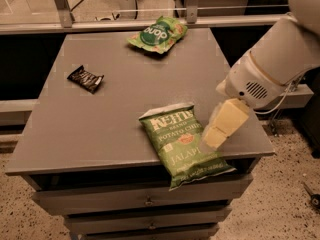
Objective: Pick green jalapeno chip bag
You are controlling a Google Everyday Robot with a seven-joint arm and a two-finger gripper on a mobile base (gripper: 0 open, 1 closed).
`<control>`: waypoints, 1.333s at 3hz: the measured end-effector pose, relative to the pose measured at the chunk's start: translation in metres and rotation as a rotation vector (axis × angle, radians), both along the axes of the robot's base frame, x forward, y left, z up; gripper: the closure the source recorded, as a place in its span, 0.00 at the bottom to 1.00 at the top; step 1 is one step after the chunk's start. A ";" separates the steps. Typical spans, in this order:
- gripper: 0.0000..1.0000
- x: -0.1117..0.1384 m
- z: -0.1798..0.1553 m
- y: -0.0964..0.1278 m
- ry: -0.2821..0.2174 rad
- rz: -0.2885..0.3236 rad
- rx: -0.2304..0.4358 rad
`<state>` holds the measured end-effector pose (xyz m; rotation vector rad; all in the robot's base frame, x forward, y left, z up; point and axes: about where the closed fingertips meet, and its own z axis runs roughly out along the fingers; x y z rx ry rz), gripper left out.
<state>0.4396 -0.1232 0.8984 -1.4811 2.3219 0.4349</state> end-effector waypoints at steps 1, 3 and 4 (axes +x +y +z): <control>0.00 -0.003 -0.030 0.027 0.053 -0.018 0.069; 0.39 -0.001 -0.064 0.041 0.049 -0.053 0.108; 0.62 0.005 -0.061 0.041 0.028 -0.066 0.124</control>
Offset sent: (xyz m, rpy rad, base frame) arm -0.0033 0.0491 -0.0830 0.1244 0.0592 -0.0601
